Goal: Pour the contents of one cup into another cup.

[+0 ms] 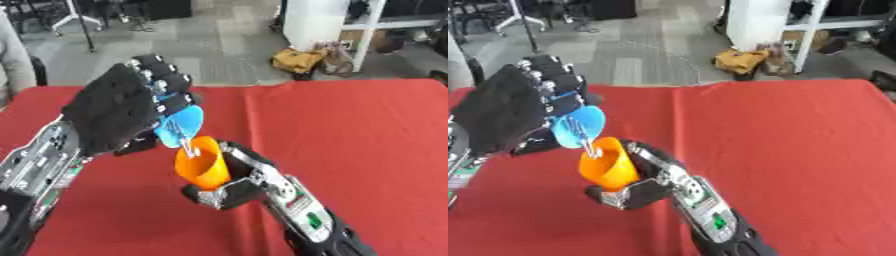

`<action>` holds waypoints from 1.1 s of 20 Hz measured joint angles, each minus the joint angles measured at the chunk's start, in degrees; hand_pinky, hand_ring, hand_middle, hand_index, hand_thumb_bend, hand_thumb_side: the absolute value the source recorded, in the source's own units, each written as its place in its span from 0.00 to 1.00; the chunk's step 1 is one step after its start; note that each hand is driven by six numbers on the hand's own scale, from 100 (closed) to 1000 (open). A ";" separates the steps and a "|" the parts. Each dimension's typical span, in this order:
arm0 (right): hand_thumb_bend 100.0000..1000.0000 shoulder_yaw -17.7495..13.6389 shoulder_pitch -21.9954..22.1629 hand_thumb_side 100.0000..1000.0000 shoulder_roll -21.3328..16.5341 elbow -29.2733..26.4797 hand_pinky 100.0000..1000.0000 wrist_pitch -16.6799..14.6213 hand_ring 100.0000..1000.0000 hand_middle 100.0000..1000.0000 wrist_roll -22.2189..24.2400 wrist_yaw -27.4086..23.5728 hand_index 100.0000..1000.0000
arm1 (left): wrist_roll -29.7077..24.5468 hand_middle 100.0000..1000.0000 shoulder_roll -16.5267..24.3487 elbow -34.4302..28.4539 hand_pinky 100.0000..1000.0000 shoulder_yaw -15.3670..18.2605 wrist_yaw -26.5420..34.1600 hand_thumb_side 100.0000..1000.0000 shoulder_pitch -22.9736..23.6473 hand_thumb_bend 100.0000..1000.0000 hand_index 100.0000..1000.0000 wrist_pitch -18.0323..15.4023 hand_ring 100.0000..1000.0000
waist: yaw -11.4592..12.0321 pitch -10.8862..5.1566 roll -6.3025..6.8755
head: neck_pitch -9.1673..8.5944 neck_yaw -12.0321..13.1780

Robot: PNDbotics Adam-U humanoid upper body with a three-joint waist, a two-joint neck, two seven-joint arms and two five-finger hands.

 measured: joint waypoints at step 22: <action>0.25 -0.01 0.00 0.00 0.00 0.02 0.67 0.00 0.36 0.65 0.01 0.00 0.73 | 0.13 0.28 0.00 0.00 0.36 -0.12 -0.90 0.00 -0.01 0.58 0.60 0.14 0.32 | 0.00 0.00 0.29 | 0.00 -0.31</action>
